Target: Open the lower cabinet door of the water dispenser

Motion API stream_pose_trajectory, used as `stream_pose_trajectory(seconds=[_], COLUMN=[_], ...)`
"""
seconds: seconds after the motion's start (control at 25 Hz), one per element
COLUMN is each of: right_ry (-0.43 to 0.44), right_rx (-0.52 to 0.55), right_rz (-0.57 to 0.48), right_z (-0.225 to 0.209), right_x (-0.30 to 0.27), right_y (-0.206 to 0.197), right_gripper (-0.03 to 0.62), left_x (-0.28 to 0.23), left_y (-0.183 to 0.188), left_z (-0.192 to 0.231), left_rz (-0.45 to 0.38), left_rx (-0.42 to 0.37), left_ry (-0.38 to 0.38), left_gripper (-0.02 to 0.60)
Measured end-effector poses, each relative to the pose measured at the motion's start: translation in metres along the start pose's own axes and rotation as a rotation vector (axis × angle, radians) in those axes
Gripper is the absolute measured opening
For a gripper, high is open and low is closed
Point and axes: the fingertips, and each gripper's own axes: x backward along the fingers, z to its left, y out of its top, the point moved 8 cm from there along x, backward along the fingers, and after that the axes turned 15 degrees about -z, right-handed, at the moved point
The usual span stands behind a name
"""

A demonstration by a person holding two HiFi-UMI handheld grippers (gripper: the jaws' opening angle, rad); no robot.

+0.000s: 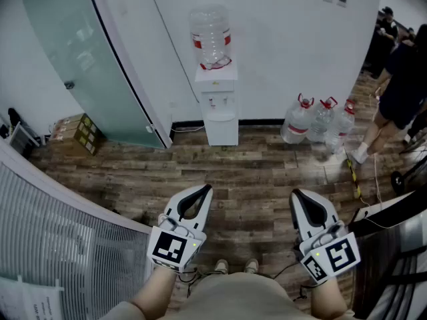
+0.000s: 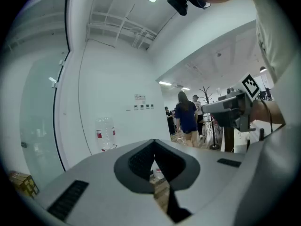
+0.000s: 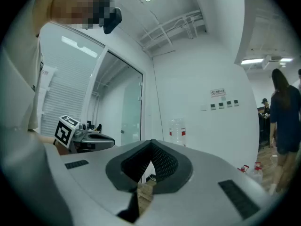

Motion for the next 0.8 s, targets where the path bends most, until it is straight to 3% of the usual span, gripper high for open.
stream_pose_trajectory(seconds=[0.28,0.64,0.8], right_ry=[0.050,0.015,0.040], right_rx=[-0.004,-0.014,-0.052], right_rz=[0.015,0.026,0.038], right_z=[-0.016,-0.045,-0.061], right_x=[0.000,0.013,0.022], right_y=[-0.005,-0.009,-0.014], right_gripper=[0.005,0.006,0.006], left_x=[-0.016,-0.034,-0.045], left_y=[-0.001,0.000,-0.001], left_z=[-0.007,-0.021,-0.034], left_rz=[0.003,0.028,0.025], left_rx=[-0.002,-0.014,-0.023], left_ry=[0.001,-0.009,-0.015], left_gripper=[0.006,0.006,0.006])
